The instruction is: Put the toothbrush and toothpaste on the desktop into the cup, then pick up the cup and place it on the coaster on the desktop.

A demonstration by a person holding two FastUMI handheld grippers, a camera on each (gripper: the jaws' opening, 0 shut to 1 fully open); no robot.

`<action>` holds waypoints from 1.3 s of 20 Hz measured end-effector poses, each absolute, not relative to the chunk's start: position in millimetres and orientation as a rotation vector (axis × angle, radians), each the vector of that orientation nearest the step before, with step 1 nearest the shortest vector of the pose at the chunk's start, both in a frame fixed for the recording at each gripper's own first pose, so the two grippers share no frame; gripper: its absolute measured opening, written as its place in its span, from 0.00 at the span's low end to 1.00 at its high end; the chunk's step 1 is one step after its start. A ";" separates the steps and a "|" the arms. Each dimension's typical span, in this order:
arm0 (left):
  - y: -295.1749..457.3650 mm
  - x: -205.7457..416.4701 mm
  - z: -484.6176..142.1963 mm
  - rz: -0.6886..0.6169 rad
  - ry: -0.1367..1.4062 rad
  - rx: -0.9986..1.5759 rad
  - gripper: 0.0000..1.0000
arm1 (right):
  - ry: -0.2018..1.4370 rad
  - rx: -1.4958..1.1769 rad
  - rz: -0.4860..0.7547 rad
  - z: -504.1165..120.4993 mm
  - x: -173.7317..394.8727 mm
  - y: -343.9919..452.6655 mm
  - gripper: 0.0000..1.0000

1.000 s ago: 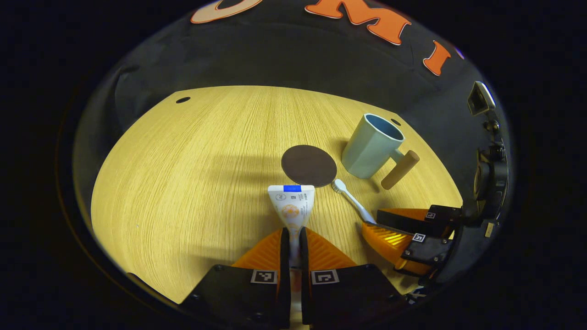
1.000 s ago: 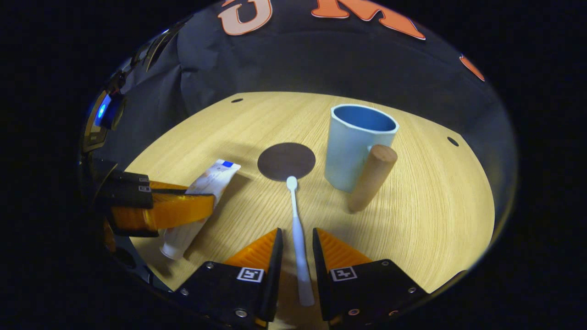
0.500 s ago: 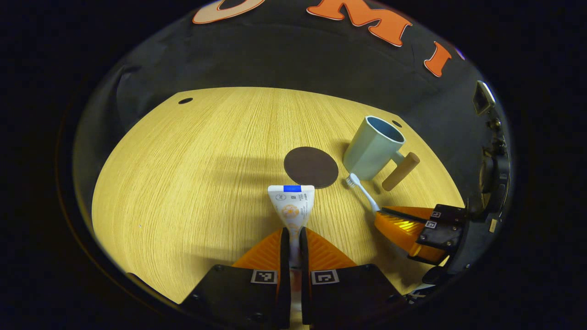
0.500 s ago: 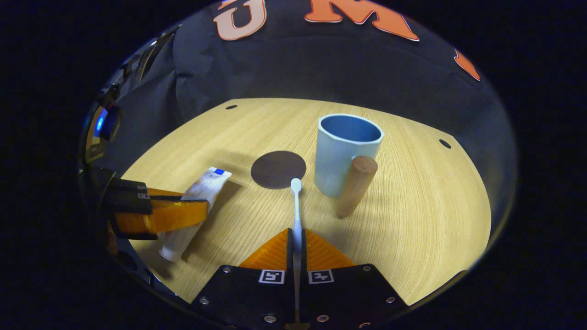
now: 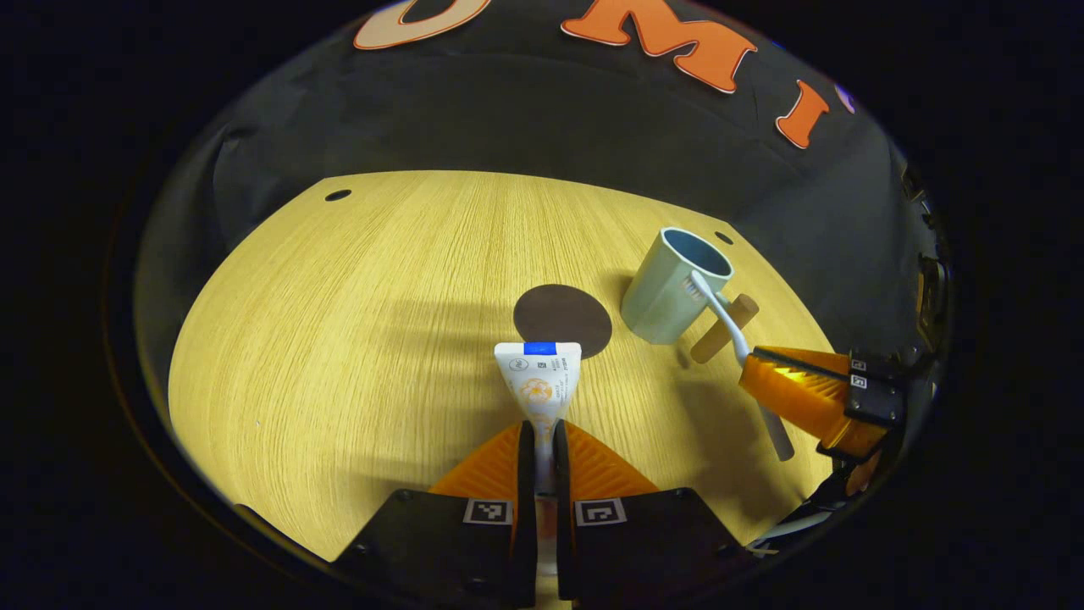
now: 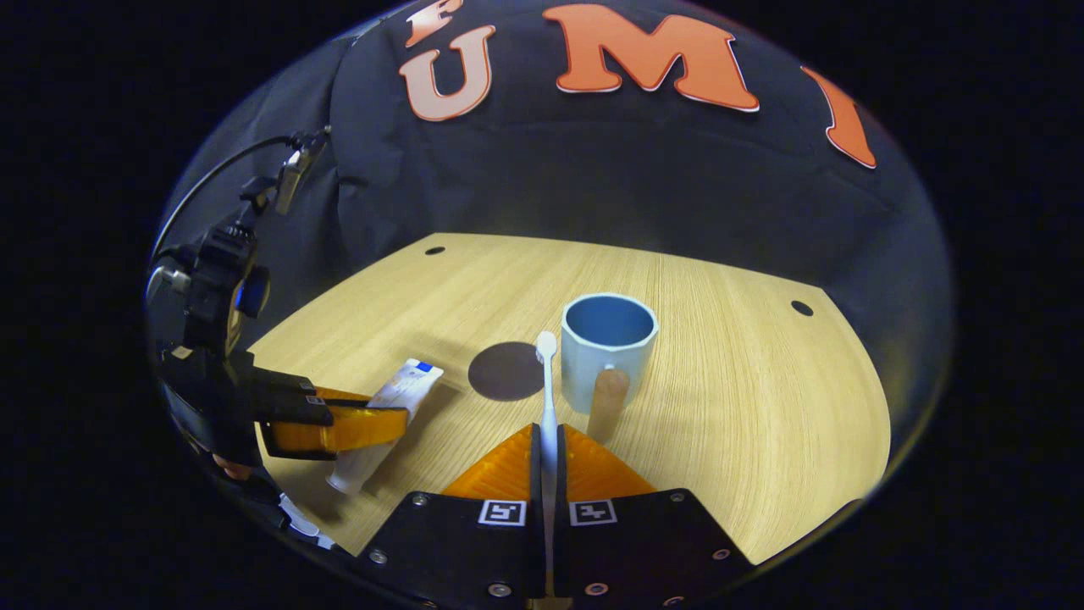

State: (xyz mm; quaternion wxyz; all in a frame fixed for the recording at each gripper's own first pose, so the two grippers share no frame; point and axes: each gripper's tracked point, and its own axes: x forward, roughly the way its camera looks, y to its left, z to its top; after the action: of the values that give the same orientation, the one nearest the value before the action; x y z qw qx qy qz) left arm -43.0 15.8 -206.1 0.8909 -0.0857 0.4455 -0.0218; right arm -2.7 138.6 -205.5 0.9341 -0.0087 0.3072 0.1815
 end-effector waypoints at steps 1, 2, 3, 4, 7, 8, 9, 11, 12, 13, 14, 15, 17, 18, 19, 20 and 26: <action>16.8 -43.4 -202.1 -0.046 0.915 -0.176 0.13 | 0.610 -0.014 0.370 -202.6 -1.0 136.8 0.04; 16.7 -43.1 -198.1 -0.046 0.905 -0.176 0.13 | 0.591 -0.014 0.365 -200.4 1.4 132.5 0.04; 16.6 -42.9 -195.1 -0.047 0.896 -0.177 0.13 | 0.569 -0.010 0.361 -196.2 3.8 127.2 0.04; 17.4 -41.9 -191.8 -0.045 0.887 -0.178 0.13 | 0.547 -0.003 0.358 -189.7 5.7 121.6 0.05; 17.4 -43.6 -185.2 -0.043 0.855 -0.183 0.13 | 0.466 0.013 0.355 -171.0 10.9 111.2 0.04; 17.0 -43.5 -184.7 -0.044 0.844 -0.185 0.13 | 0.448 0.023 0.355 -166.6 12.8 108.8 0.04; 17.4 -42.8 -187.1 -0.046 0.831 -0.186 0.13 | 0.434 0.036 0.357 -165.7 13.3 108.7 0.04; 17.6 -43.6 -188.3 -0.049 0.808 -0.182 0.13 | 0.402 0.049 0.355 -164.6 17.7 108.4 0.04; 17.7 -43.7 -187.2 -0.051 0.797 -0.180 0.13 | 0.382 0.057 0.354 -161.4 19.8 107.8 0.04; 18.3 -43.6 -185.3 -0.053 0.788 -0.179 0.13 | 0.363 0.070 0.356 -158.4 20.1 108.2 0.04; 18.7 -43.5 -183.0 -0.056 0.780 -0.178 0.13 | 0.343 0.085 0.359 -158.4 21.1 108.6 0.04; 18.7 -44.3 -182.7 -0.058 0.772 -0.179 0.13 | 0.326 0.097 0.361 -157.0 20.9 108.7 0.04; 19.0 -43.5 -183.9 -0.061 0.756 -0.181 0.13 | 0.283 0.118 0.356 -154.3 23.6 108.7 0.04; 18.6 -43.3 -183.9 -0.062 0.749 -0.181 0.13 | 0.259 0.137 0.347 -150.4 25.2 107.7 0.04; 18.5 -42.9 -185.0 -0.061 0.741 -0.183 0.13 | 0.236 0.157 0.347 -146.0 26.6 108.3 0.04; 18.0 -42.6 -186.9 -0.060 0.735 -0.185 0.13 | 0.216 0.175 0.341 -141.6 26.6 106.6 0.04; 16.3 -39.5 -185.8 -0.055 0.685 -0.200 0.13 | 0.142 0.231 0.334 -135.7 50.5 98.5 0.04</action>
State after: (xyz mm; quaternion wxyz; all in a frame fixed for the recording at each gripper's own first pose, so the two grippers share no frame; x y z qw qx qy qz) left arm -39.5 16.3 -185.8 0.9366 -0.0979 0.3353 -0.0268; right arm 50.5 98.5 -135.7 0.9769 0.1144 0.0706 0.1659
